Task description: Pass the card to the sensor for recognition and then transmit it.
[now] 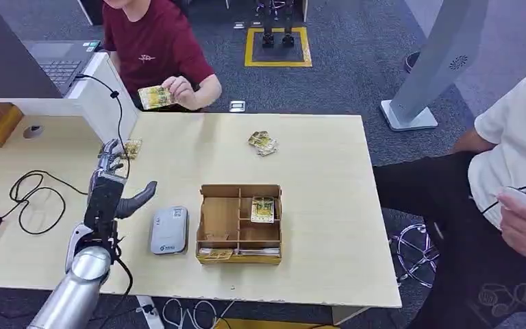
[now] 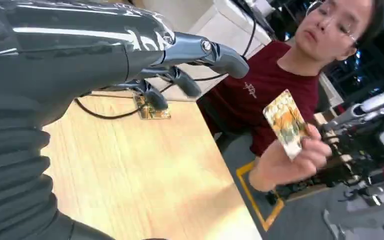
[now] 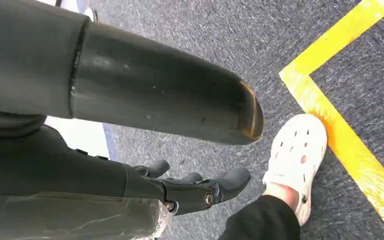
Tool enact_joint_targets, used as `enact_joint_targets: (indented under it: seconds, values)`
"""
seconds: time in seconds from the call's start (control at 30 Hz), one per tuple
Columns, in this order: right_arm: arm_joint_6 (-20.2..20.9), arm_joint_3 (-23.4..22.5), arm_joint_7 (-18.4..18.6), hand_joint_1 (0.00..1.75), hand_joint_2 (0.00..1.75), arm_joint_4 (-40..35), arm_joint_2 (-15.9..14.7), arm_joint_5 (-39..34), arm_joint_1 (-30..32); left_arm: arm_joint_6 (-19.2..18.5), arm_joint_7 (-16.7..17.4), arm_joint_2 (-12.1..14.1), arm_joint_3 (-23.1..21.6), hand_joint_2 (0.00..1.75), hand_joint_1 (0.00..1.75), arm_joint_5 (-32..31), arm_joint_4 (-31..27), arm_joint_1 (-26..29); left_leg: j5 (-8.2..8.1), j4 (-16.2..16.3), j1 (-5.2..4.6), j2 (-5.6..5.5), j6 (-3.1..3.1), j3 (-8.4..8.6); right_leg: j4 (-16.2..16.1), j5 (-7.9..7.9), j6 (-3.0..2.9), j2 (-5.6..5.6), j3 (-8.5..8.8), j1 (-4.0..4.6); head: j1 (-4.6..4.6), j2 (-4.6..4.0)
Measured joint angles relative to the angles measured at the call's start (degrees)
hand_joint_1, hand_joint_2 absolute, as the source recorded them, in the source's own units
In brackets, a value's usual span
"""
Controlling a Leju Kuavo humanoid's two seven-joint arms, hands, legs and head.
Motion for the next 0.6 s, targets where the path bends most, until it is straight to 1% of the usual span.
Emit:
enact_joint_targets:
  seconds: [0.1,0.17,0.2,0.3,0.37,0.43,0.6]
  values:
    - [0.0,0.0,0.0,0.0,0.0,0.0,0.0,-0.3,0.0,-3.0,-1.7,1.2,0.0,1.75,0.0,0.2,-4.8,3.1,-0.01,0.0,0.0,0.05,0.0,0.0,0.0,0.0,0.0,0.04,0.0,0.0,0.0,0.0]
    - [0.0,-0.1,0.0,0.0,0.0,0.0,0.0,-0.4,0.2,-4.4,-2.6,1.8,-0.1,1.75,0.0,-1.9,-8.7,5.9,-0.02,0.0,-0.01,0.08,0.01,0.01,0.0,0.0,0.0,0.06,-0.01,0.0,0.0,0.0]
    - [0.0,-0.2,0.2,0.0,0.0,0.0,0.0,-0.8,0.2,-4.8,-3.2,2.3,-0.3,1.75,0.0,-4.0,-10.7,7.5,-0.02,0.0,-0.01,0.08,0.01,0.01,0.0,0.0,0.0,0.07,-0.01,0.0,0.0,0.0]
    - [0.3,-0.3,0.4,0.0,0.0,0.0,0.0,-1.2,0.3,-4.0,-5.9,4.2,-1.8,1.75,0.0,-12.3,-16.7,13.1,-0.06,0.0,-0.01,0.1,0.04,0.01,0.0,-0.01,0.0,0.1,-0.04,0.0,-0.02,0.0]
    - [0.4,-0.3,0.4,0.0,0.0,0.0,0.0,-1.2,0.4,-3.7,-6.3,4.8,-2.4,1.75,0.0,-13.5,-19.1,15.6,-0.06,0.0,-0.01,0.08,0.05,0.0,0.0,-0.02,0.0,0.06,-0.04,0.0,0.0,0.0]
    - [0.4,-0.4,0.4,0.0,0.0,0.0,0.0,-1.2,0.4,-3.6,-6.3,5.4,-2.7,1.75,0.0,-13.6,-20.7,17.0,-0.06,0.0,-0.01,0.08,0.06,0.0,0.0,-0.03,0.0,0.05,-0.04,0.0,-0.02,0.0]
    - [0.5,-0.7,0.4,0.0,0.0,0.0,0.0,-1.2,0.4,-3.6,-6.4,6.4,-3.1,1.75,0.0,-13.9,-22.6,18.0,-0.02,0.0,0.01,0.06,0.01,0.0,0.0,-0.01,-0.02,0.03,0.0,0.0,0.0,0.0]
